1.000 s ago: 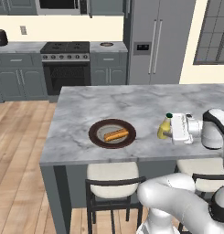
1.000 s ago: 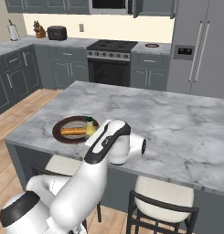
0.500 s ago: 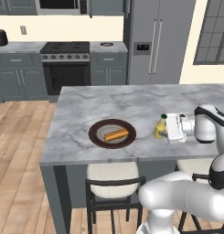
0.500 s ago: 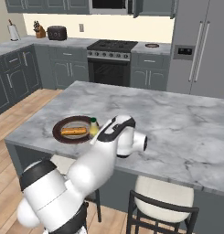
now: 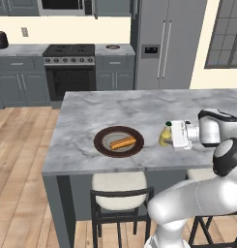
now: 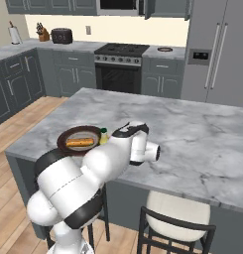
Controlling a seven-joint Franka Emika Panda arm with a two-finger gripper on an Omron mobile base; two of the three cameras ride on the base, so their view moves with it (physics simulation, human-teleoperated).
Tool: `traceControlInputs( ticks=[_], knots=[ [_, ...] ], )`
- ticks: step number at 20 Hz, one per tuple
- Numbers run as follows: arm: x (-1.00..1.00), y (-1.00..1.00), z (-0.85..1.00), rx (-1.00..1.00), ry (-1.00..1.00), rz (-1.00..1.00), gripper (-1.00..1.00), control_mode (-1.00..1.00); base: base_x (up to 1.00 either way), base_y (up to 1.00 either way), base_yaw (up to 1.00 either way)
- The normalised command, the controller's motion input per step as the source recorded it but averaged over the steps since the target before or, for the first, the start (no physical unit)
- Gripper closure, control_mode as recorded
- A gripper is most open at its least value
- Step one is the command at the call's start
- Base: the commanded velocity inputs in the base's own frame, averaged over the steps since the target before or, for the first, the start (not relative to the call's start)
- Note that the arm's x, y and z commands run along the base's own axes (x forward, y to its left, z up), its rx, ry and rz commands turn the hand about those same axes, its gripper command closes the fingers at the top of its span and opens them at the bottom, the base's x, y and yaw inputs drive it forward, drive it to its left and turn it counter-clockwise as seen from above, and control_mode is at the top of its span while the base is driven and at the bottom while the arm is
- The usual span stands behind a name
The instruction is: Move the hot dog bun to the plate on the dining table and place the condiment next to that plate. Then navigate to the fridge and take the sausage and place it on the plate as well.
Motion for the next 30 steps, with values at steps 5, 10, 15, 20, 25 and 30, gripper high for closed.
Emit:
traceControlInputs(
  ticks=[5, 10, 15, 20, 25, 30],
  knots=[
    [0.29, 0.0, -0.25, -0.01, 0.0, 0.0, 1.0, -1.0, 0.0, 0.0, 0.0],
    [0.3, 0.0, -0.24, 0.0, 0.0, 0.0, 1.0, -1.0, 0.0, 0.0, 0.0],
    [0.29, 0.0, -0.18, 0.0, 0.0, 0.0, 1.0, -1.0, 0.0, 0.0, 0.0],
    [0.2, -0.01, -0.19, 0.0, 0.0, 0.0, 1.0, -1.0, 0.0, 0.0, 0.0],
    [0.18, 0.0, -0.18, 0.0, 0.0, 0.0, 1.0, -1.0, 0.0, 0.0, 0.0],
    [0.18, 0.0, -0.15, 0.0, 0.0, 0.01, 1.0, -1.0, 0.0, 0.0, 0.0]
  ],
)
